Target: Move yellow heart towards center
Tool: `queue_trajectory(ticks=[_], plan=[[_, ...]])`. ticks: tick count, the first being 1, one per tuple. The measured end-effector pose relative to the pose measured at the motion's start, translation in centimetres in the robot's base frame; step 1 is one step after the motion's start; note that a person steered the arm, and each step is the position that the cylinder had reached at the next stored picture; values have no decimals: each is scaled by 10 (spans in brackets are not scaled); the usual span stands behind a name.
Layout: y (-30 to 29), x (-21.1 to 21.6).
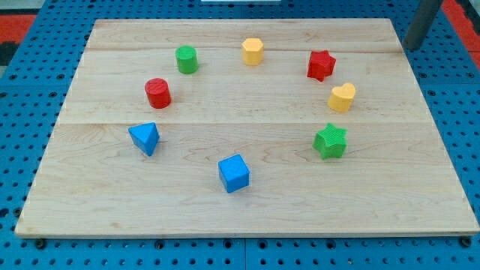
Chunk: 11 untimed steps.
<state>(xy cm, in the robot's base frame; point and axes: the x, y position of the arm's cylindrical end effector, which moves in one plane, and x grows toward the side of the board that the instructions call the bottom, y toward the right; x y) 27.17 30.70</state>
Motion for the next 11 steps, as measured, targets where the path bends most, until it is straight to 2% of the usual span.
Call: queue_trajectory(ticks=[3,5,6,9,10,11], plan=[[0,2],[3,49],[-31,55],[-151,133],[-224,142],[-261,143]])
